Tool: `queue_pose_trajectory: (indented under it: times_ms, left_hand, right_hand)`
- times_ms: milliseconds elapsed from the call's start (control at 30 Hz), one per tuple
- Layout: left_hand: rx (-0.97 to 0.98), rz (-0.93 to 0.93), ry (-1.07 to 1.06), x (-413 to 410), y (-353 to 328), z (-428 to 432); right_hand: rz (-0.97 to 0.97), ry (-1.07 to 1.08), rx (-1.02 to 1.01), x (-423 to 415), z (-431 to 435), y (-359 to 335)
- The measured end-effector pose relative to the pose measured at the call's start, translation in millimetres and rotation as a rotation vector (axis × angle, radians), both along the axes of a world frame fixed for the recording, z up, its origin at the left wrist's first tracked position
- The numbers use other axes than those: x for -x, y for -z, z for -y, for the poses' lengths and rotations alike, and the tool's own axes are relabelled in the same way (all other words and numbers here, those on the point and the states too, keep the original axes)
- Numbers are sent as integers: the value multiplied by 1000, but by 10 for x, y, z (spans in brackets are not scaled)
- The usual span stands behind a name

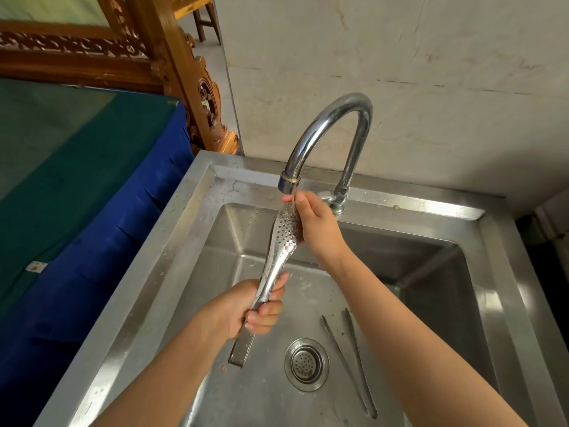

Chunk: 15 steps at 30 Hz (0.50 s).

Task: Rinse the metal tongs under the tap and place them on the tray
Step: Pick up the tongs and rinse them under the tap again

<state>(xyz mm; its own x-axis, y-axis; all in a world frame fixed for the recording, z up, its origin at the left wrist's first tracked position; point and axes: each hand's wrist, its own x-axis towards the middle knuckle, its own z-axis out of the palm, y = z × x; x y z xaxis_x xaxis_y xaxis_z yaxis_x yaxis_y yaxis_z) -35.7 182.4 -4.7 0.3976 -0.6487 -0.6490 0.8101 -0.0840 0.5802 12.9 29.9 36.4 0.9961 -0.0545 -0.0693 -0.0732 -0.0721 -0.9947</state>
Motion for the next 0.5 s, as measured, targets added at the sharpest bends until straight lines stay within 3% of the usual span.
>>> queue_pose_trajectory:
  times_ms: [100, 267, 500]
  left_hand:
    - [20, 2, -13, -21, -15, -30]
    - [24, -16, -17, -52, -4, -86]
    - [58, -59, 24, -70, 2, -78]
  right_hand:
    - [-24, -93, -263, 45, 53, -11]
    - [39, -261, 21, 22, 129, -52]
    - [20, -117, 124, -28, 105, -25]
